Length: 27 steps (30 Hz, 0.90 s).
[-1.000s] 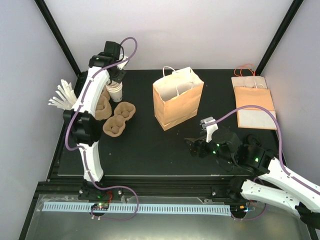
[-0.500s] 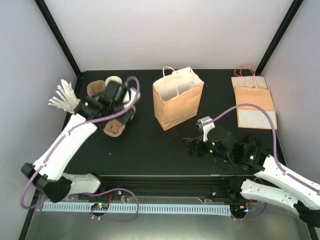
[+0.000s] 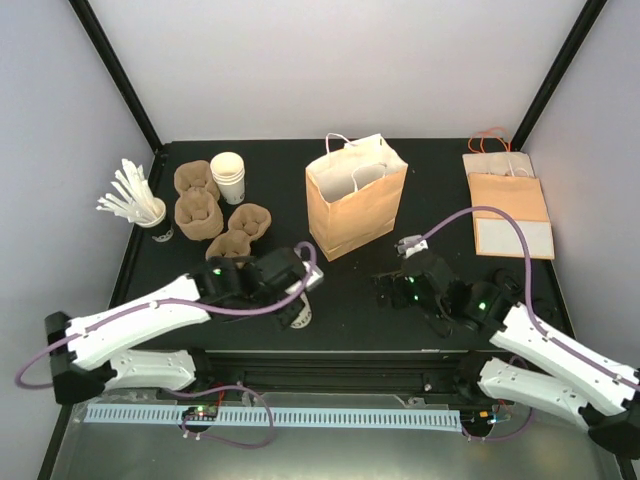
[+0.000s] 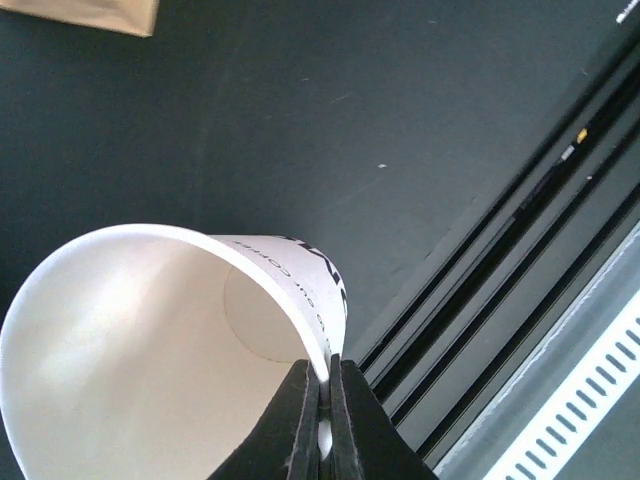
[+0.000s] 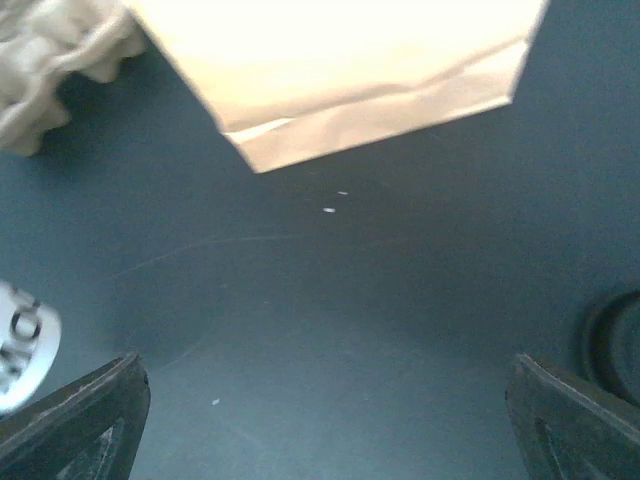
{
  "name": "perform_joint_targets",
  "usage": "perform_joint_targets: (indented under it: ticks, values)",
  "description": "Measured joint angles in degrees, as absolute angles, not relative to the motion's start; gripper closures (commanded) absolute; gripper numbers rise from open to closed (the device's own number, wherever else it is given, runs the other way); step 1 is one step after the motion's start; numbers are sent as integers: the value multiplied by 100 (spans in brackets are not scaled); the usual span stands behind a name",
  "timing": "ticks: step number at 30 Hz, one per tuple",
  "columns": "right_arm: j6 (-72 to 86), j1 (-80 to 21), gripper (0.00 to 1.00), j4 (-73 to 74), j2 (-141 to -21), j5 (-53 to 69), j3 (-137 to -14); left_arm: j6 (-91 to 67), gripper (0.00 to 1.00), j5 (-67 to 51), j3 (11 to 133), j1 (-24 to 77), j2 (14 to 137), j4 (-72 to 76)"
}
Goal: Pack the takeout coffee
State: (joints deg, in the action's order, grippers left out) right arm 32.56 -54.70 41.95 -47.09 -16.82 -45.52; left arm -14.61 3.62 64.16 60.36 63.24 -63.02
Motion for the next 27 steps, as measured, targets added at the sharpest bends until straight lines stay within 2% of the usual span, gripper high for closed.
perform_joint_targets:
  ticks: [9,21,25,27]
  values:
    - [3404,-3461,0,4692,-5413,-921,-4552,-1570,98,617,6759,6925,8047,-5210]
    - [4324,-2565,0,5085,-5728,-1035,-4429,-591,91,1061,7900,7063,9666,-4536]
    - [4351,-2163,0,5100,-6069,-1028,-4421,-342,84,1225,8025,7063,9843,-4501]
    - [4355,-1966,0,5103,-6208,-1028,-4421,-248,75,1234,8025,7063,9894,-4495]
